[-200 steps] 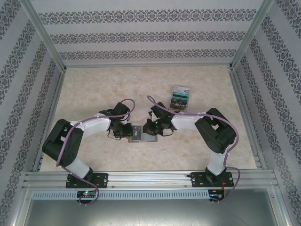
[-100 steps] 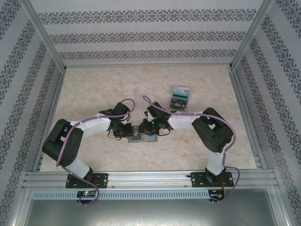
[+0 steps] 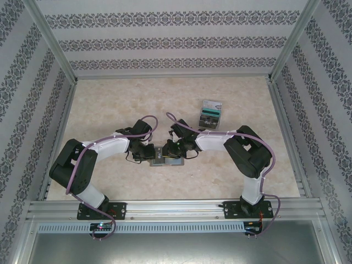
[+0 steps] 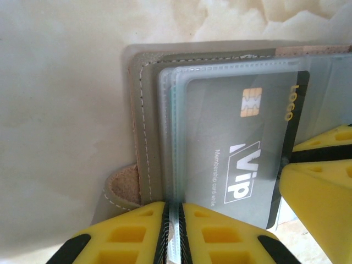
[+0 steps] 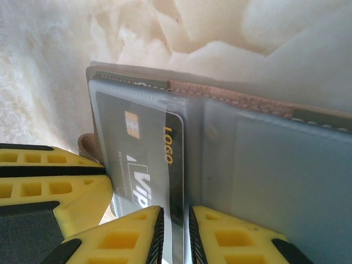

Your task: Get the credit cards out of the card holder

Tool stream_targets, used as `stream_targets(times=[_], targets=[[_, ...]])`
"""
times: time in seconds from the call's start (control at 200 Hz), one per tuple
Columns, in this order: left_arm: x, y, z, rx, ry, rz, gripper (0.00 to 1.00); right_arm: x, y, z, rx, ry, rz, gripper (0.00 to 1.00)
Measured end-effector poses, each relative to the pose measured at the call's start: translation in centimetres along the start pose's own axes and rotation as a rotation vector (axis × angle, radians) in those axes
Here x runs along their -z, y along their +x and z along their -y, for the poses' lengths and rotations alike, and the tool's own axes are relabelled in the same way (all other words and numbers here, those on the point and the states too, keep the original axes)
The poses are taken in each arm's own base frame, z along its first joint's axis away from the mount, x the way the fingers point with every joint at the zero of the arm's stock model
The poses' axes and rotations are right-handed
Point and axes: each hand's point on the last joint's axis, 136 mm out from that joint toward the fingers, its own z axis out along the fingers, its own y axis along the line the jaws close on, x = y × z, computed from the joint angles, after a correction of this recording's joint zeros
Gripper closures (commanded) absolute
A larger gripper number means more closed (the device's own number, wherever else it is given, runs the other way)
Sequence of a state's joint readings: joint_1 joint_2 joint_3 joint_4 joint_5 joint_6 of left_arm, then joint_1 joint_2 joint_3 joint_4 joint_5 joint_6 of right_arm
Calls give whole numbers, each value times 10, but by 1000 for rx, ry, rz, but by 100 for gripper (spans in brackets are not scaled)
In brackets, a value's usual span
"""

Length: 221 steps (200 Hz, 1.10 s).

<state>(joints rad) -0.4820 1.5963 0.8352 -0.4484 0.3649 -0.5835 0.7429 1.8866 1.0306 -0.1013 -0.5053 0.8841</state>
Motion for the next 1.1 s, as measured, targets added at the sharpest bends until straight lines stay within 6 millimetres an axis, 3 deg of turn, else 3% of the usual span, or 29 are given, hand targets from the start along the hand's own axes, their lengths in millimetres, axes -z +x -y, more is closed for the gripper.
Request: stream_targets(times=[0.175,0.305,0.57,0.904,1.104], targets=[[0,0,0,0,0,0,86,-4,1,-2,0,-12,-17,83],[0,0,0,0,0,0,86,-5,1,-3,5,-20,-20,100],[0,0,0,0,-1,0,86,-3,1,-1,2,-20,-13,100],[0,0,-1,0,-3,1,89,19,2,23,-40,-11,17,100],[0,0,-1,0,-3,1,91,26,3,20,-16,-18,32,100]])
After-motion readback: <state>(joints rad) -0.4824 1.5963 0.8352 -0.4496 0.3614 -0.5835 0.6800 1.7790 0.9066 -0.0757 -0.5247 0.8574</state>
